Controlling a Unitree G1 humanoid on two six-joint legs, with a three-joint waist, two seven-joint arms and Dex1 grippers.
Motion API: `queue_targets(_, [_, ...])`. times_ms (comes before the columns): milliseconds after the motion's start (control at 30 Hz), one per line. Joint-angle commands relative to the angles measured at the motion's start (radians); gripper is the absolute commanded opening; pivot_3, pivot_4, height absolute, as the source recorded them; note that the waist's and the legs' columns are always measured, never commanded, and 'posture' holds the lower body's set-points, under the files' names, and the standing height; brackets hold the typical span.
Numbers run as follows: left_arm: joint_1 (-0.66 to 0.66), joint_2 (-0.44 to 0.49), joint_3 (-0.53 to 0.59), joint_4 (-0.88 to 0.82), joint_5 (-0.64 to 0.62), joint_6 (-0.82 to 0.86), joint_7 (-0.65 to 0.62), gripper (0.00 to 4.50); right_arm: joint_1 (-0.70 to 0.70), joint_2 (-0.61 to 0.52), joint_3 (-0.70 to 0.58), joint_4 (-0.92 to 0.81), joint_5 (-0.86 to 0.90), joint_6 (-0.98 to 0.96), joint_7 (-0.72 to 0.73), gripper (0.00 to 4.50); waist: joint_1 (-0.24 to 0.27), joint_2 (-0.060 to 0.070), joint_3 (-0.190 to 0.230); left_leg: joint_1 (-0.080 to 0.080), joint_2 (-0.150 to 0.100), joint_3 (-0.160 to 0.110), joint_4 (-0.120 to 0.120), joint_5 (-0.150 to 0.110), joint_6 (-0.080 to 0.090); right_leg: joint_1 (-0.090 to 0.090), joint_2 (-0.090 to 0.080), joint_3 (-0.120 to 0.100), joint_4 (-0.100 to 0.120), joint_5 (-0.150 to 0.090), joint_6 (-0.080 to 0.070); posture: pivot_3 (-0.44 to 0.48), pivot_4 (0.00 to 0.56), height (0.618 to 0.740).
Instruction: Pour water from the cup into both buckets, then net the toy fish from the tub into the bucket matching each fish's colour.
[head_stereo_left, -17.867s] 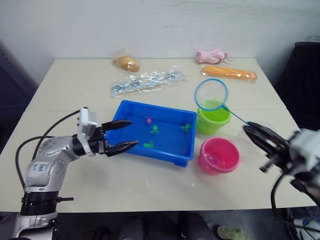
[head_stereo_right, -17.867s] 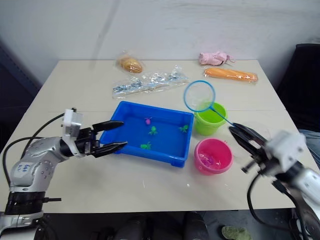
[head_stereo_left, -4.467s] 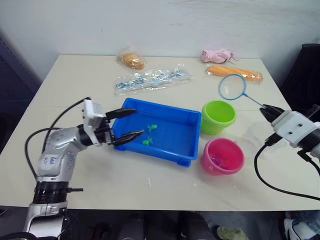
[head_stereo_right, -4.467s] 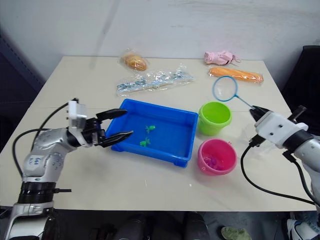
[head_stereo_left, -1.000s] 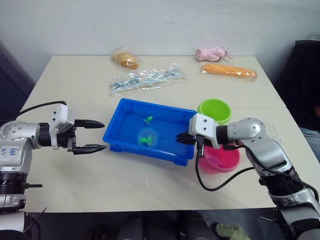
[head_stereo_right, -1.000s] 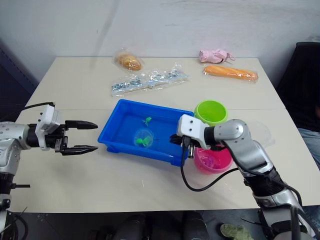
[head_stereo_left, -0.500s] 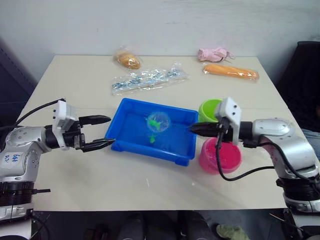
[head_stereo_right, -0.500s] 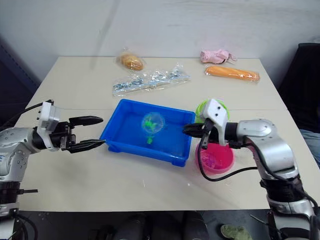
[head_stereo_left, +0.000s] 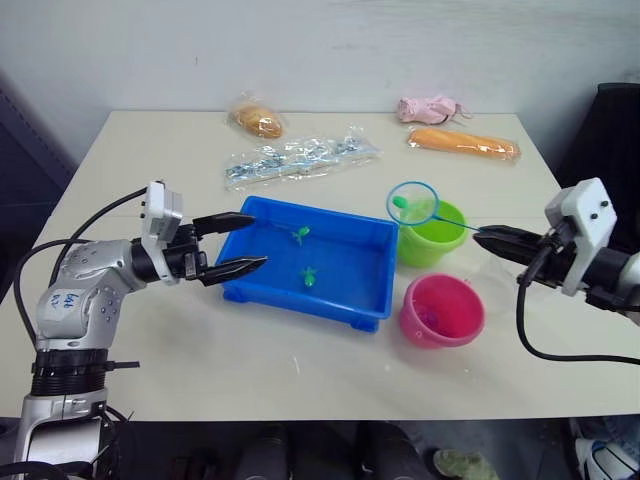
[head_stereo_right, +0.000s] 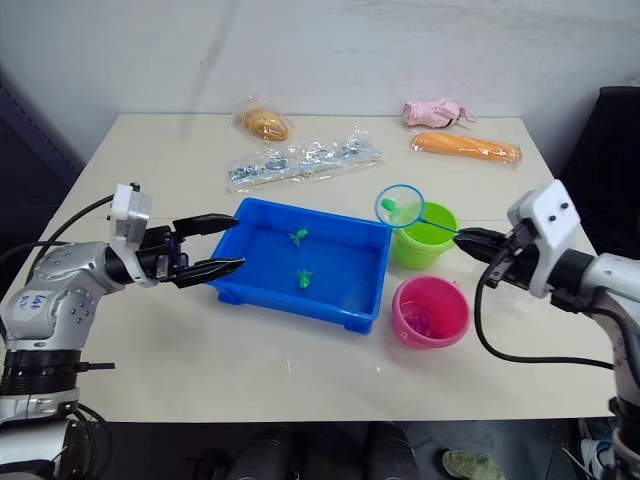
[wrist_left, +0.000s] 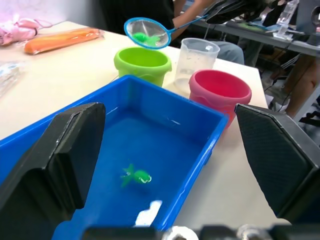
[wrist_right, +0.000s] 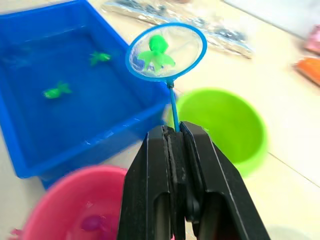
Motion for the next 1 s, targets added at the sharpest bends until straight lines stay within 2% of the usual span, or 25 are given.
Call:
queue_targets(33, [-0.024,-0.010,-0.005,-0.003,0.008,-0.028,0.004,4.46,0.028,-0.020,-0.021,0.060,-0.099,-0.118,-0.071,0.00,-0.001,0.000,0.000,0.000,0.000,0.001,0.000,0.000,0.000,0.000,0.000,0.000,0.000,0.000,0.000,0.000,0.150,0.740])
queue_targets(200, [-0.022,-0.024,-0.020,0.001,0.025,-0.060,-0.005,4.46,0.038,-0.019,0.028,0.131,-0.195,-0.265,-0.128,0.00,-0.002,0.000,0.000,0.000,0.000,0.001,0.000,0.000,0.000,0.000,0.000,0.000,0.000,0.000,0.000,0.000,0.150,0.740])
queue_targets(467, [-0.001,-0.031,-0.024,-0.016,0.028,-0.080,0.001,4.46,0.086,-0.079,0.111,0.196,-0.370,-0.558,-0.130,0.00,-0.005,0.000,0.000,0.000,0.000,0.001,0.000,0.000,-0.001,0.000,0.000,0.000,0.000,0.000,0.000,0.000,0.150,0.740])
queue_targets(700, [-0.005,-0.040,-0.032,-0.007,0.034,-0.099,0.001,4.46,0.094,-0.147,0.163,0.243,-0.545,-0.786,-0.190,0.00,-0.001,0.000,0.000,0.000,0.001,0.001,0.001,0.000,-0.001,0.000,0.000,0.000,0.000,0.000,0.000,0.000,0.150,0.740])
queue_targets(1000, [-0.022,-0.051,-0.053,0.017,0.041,-0.113,-0.012,4.46,0.092,-0.228,0.221,0.297,-0.712,-0.946,-0.219,0.00,-0.004,0.000,0.000,0.000,0.001,0.001,0.001,0.001,-0.001,0.001,0.000,0.000,0.000,0.000,0.000,0.000,0.150,0.740])
